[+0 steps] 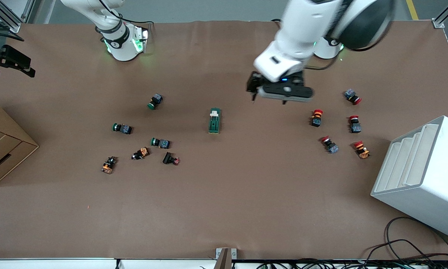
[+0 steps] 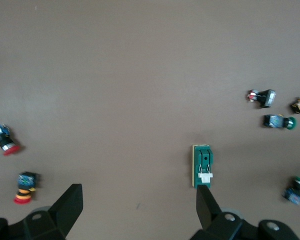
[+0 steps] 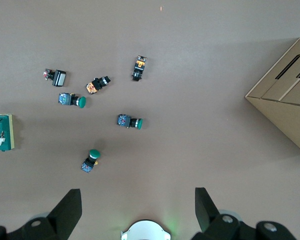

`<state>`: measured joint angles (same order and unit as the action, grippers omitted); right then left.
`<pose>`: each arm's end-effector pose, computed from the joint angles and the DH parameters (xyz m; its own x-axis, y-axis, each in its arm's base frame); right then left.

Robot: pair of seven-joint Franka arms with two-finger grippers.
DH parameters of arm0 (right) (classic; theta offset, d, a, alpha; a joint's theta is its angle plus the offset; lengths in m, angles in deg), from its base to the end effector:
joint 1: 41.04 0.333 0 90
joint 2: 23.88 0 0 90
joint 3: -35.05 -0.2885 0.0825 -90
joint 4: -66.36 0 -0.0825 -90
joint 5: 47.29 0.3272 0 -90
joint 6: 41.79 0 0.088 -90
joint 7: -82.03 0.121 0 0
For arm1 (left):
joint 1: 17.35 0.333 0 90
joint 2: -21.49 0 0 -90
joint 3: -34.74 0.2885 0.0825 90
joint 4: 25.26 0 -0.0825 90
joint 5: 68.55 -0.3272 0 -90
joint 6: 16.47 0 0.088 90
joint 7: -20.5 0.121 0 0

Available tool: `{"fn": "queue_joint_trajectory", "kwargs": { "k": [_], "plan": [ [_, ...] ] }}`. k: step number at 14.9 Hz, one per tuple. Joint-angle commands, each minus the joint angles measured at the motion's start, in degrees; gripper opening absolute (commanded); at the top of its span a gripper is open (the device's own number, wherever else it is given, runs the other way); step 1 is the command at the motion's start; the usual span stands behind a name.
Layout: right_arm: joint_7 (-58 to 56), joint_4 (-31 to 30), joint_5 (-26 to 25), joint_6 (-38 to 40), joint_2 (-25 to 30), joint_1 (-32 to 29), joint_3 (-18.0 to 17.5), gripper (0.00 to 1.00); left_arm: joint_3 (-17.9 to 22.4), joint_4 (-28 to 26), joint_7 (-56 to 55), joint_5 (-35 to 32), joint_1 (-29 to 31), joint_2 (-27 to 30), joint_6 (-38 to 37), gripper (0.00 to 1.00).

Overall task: Close load switch with both arms
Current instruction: 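Move the left gripper over the green load switch and lower it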

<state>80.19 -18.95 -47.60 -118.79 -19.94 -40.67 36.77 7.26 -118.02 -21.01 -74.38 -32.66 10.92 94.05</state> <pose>0.4520 -0.0120 0.6298 0.9971 0.0076 -0.0763 0.0077 -1.0000 0.0008 0.4370 -0.3674 0.5080 0.9923 -0.0324 0.1192 -0.0428 -0.9954 0.0858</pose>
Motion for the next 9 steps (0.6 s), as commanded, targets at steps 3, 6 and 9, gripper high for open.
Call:
{"fn": "queue_joint_trajectory", "kwargs": {
  "k": [3, 6, 9],
  "plan": [
    [-2.12, -1.08, -0.58, 0.01, 0.89, 0.34, 0.3, 1.0, 0.06, -1.99, -20.76, -13.23, -11.39, -6.12, 3.81, 1.0],
    [-2.12, -1.17, -0.14, -0.17, 0.81, 0.25, 0.39, 1.0, -0.02, -4.62, -34.92, -21.73, -16.76, -9.63, 7.06, 0.99],
    [-1.94, -0.64, -0.14, -0.43, 0.72, 0.34, 0.39, 1.0, -0.03, -5.42, -45.46, -34.82, -20.89, -16.21, 10.32, 0.99]
  ]
}}
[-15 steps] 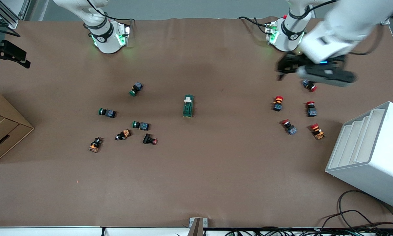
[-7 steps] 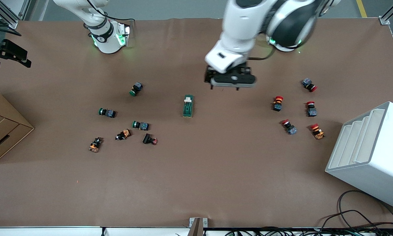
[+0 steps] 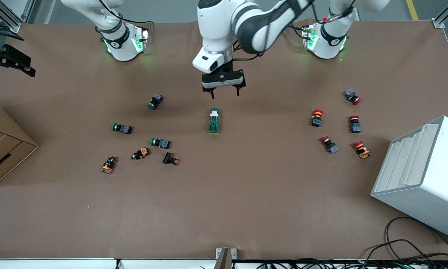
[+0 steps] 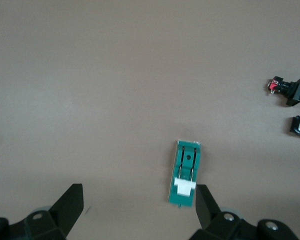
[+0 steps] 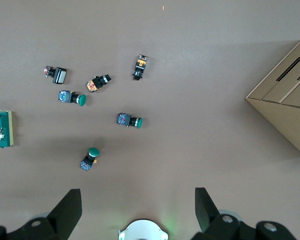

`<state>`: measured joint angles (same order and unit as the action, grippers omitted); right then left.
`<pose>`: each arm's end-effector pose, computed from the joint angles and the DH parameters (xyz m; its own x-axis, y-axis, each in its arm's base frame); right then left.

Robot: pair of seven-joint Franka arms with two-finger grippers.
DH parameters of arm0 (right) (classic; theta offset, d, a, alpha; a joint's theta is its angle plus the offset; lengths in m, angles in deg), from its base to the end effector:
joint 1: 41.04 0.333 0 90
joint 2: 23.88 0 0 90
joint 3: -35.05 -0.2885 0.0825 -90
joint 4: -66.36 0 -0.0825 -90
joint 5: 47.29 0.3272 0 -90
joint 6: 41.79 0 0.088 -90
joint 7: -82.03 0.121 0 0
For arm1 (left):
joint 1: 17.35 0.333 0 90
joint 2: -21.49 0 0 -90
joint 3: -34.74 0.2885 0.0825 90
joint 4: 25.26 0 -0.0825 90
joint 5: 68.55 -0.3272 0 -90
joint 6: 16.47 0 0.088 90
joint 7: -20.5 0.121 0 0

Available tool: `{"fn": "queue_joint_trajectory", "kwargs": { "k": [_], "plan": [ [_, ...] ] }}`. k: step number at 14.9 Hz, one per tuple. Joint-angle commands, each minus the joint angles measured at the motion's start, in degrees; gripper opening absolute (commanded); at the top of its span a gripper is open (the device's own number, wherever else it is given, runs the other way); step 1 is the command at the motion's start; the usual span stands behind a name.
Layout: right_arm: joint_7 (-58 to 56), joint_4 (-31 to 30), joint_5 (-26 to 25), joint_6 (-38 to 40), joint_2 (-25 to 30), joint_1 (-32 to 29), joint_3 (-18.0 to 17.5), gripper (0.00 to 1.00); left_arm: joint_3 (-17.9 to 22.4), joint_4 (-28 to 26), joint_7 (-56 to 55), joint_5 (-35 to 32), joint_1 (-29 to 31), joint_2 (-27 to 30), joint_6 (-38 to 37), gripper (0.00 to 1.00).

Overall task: Close load switch with both arms
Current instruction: 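Move the left gripper over the green load switch and lower it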

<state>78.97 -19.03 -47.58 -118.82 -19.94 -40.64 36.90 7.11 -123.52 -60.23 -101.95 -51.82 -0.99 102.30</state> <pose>0.4520 -0.0128 0.6293 0.9966 0.0273 -0.0771 0.0273 -0.9996 -0.0013 0.3337 -0.4977 0.3743 0.9447 0.0633 0.3218 0.0898 -0.9936 -0.0681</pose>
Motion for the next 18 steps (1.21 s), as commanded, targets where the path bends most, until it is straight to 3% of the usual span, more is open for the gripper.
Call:
{"fn": "queue_joint_trajectory", "kwargs": {
  "k": [1, 3, 7, 11, 14, 18],
  "plan": [
    [-0.72, -0.39, -0.15, -0.48, 0.72, 0.31, 0.26, 1.0, 0.12, 0.09, -10.02, -13.12, -2.87, -6.85, 2.17, 0.99],
    [-0.37, 0.66, -0.06, -0.49, 0.37, 0.22, 0.26, 1.0, 0.03, -0.09, -20.46, -21.94, -5.68, -10.29, 2.17, 0.99],
    [-0.28, 1.19, -0.5, -0.66, -2.09, -0.13, 0.35, 1.0, 0.03, -0.18, -30.87, -32.24, -9.91, -16.97, 2.17, 0.98],
    [-0.8, 1.11, -0.24, -3.47, -5.16, 0.48, 0.26, 1.0, 0.38, -3.42, -34.84, -36.55, -12.2, -17.95, 1.64, 0.98],
    [-0.98, 1.11, -0.41, -5.31, -6.92, 0.31, 0.26, 1.0, 0.3, -7.12, -43.77, -45.23, -12.2, -18.04, 1.55, 0.98],
    [-0.81, 0.58, -0.94, -8.4, -9.39, 0.13, 0.35, 1.0, 0.38, -7.38, -48.9, -52.64, -12.29, -19.88, 1.55, 0.98]
  ]
}}
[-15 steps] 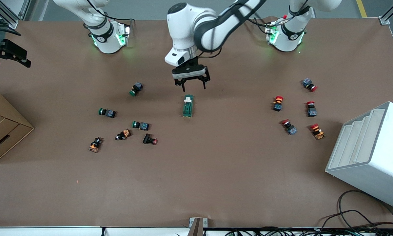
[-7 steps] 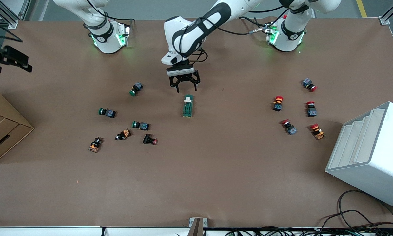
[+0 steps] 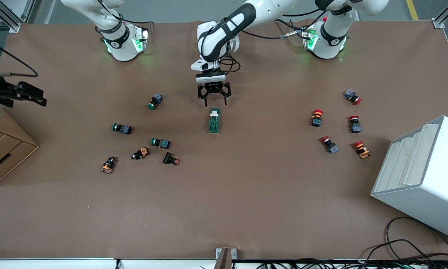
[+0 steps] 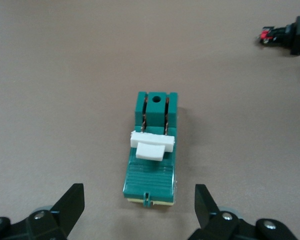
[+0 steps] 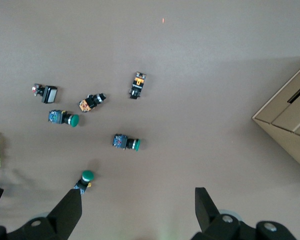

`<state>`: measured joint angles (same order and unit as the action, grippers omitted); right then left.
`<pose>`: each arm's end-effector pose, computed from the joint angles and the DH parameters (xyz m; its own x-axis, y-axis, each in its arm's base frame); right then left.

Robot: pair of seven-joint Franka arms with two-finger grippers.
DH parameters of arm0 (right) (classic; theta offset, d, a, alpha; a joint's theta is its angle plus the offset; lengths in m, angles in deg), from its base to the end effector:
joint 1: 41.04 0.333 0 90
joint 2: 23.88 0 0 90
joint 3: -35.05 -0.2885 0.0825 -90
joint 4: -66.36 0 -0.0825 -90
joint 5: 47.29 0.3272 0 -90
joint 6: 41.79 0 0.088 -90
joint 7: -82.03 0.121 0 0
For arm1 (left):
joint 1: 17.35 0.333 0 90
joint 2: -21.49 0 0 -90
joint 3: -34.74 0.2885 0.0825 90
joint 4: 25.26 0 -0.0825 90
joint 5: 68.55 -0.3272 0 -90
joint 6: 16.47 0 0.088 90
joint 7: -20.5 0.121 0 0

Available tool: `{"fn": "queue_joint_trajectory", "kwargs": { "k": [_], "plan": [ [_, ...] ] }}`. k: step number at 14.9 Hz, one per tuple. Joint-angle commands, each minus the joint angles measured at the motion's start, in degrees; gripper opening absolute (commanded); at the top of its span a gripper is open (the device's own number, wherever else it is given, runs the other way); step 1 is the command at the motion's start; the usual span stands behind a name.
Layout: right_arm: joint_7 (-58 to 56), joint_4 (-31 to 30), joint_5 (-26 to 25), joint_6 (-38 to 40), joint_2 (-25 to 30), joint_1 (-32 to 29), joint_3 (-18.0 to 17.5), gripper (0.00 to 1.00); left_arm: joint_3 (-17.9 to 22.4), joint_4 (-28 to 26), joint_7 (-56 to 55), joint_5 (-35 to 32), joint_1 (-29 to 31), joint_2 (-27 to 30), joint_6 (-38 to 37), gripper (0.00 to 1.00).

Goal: Close load switch with both arms

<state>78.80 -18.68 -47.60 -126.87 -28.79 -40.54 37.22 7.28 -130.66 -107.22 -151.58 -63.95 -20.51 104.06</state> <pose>0.5112 -0.0148 0.5682 0.9960 0.0267 -0.0852 0.0272 -0.9996 0.0039 0.2263 -0.5323 0.1647 0.7151 -0.0261 0.6985 0.0200 -0.9981 -0.0577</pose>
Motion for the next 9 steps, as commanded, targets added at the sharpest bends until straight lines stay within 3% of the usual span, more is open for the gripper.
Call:
{"fn": "queue_joint_trajectory", "kwargs": {
  "k": [1, 4, 9],
  "plan": [
    [0.14, -0.2, -0.49, 0.0, -0.53, 0.11, 0.03, 1.0, 0.38, -0.43, -2.43, -4.76, -0.24, -0.8, -0.3, 0.98],
    [14.24, -1.88, 1.17, -0.43, -0.97, 2.21, -0.24, 1.0, 0.65, -0.52, -7.34, -12.75, 0.2, -2.56, -0.47, 0.98],
    [40.27, -2.93, 3.99, -2.62, -3.52, 11.25, -0.24, 1.0, 0.65, -0.69, -8.42, -14.44, -0.59, -4.14, -5.04, 0.98]
  ]
}}
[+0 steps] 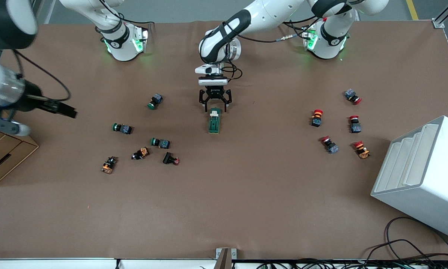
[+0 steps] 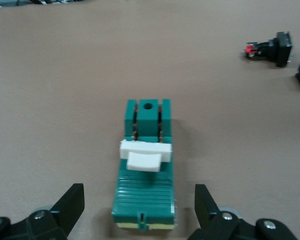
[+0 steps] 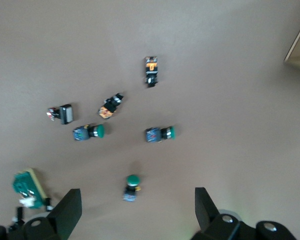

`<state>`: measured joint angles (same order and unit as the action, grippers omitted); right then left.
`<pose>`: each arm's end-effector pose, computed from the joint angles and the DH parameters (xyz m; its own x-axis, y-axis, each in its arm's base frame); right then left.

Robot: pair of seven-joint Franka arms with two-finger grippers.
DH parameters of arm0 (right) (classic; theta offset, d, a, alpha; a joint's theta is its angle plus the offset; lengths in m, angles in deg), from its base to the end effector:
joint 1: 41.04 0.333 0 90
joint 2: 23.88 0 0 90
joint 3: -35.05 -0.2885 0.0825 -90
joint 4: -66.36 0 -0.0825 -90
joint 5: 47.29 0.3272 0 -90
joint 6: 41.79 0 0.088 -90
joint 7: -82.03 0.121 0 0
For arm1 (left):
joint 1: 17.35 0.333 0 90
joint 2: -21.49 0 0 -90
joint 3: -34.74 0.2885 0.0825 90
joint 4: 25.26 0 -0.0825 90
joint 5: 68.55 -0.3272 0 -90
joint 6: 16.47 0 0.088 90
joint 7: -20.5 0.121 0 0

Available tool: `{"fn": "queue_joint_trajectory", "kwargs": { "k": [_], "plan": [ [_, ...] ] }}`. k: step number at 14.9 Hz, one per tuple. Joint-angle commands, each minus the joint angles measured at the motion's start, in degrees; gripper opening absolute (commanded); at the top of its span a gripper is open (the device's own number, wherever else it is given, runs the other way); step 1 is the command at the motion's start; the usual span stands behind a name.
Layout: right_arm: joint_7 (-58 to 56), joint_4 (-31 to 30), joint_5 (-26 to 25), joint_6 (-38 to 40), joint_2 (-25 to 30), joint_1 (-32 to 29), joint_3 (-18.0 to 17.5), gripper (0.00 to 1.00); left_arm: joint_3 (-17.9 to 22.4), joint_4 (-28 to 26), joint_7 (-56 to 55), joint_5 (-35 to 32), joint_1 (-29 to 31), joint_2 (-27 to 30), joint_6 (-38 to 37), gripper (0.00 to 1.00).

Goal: Close load switch with both arms

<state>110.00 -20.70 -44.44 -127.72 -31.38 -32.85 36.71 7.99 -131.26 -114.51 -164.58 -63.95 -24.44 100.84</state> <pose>0.5168 0.0664 0.5318 0.9188 -0.3636 -0.1539 -0.3634 -0.9311 0.0299 0.2348 -0.5219 0.1306 0.6100 -0.0596 0.7902 -0.0321 -0.9982 -0.0504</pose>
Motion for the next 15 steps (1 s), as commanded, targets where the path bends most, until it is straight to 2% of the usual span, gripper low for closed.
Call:
{"fn": "queue_joint_trajectory", "kwargs": {
  "k": [1, 5, 8, 15],
  "plan": [
    [13.91, -1.35, 0.84, -2.65, -1.37, 5.68, 0.28, 1.0, -0.05, -0.09, -1.04, -1.53, -0.68, -0.29, -1.92, 0.98],
    [34.65, -7.06, 1.63, -9.94, -1.46, 15.52, 0.19, 1.0, 0.65, 0.08, -3.31, -4.15, -1.38, -1.0, -3.06, 0.98],
    [47.23, -11.19, 1.72, -17.23, -3.21, 22.37, 0.19, 1.0, 0.65, 0.35, -9.72, -10.03, -1.82, -3.54, -7.61, 0.98],
    [65.53, -12.26, 1.8, -30.68, -14.45, 33.64, 0.28, 1.0, 0.65, 1.84, -12.73, -12.25, -3.23, -6.8, -11.06, 0.98]
  ]
}}
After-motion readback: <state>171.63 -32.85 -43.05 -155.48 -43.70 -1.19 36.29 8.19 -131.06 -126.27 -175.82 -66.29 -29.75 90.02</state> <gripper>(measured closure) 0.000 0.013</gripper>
